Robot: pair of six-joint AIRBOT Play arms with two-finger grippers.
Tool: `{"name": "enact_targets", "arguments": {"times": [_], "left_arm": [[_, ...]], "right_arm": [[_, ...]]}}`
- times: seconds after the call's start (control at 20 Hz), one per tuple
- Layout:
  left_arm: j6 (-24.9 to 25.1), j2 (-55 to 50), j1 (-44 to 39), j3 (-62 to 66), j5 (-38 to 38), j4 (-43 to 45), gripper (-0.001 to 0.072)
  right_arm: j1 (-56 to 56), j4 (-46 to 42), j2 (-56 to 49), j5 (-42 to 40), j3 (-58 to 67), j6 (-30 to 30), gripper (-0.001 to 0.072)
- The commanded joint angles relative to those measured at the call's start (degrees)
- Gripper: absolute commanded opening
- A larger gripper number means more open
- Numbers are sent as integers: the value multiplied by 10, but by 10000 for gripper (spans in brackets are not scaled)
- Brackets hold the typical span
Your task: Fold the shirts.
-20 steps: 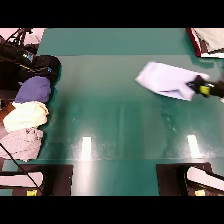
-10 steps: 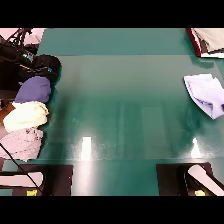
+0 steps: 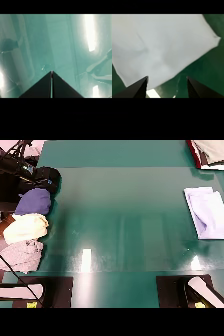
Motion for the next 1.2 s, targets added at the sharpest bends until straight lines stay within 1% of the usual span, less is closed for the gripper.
{"name": "enact_targets", "arguments": {"times": [0.0,0.1,0.25,0.4,0.45,0.55,0.6,0.65,0.8,1.15], "left_arm": [[3,0,0,0,1,0,22],[3,0,0,0,1,0,22],[3,0,0,0,11,0,22],[-3,0,0,0,0,-5,22],[-3,0,0,0,2,-8,22],[-3,0,0,0,3,-9,22],[-3,0,0,0,3,-9,22],[-3,0,0,0,3,-9,22],[-3,0,0,0,5,-9,22],[-3,0,0,0,7,-9,22]], "right_arm": [[8,-65,0,65,72,38,552],[48,5,0,96,96,38,552],[174,104,0,161,99,38,551],[341,118,0,165,99,38,547],[388,118,0,157,99,38,492],[471,118,0,149,99,38,129],[502,118,0,146,99,38,25],[531,118,0,146,99,38,13],[584,118,0,143,99,38,14],[599,118,0,148,99,38,14]]}}
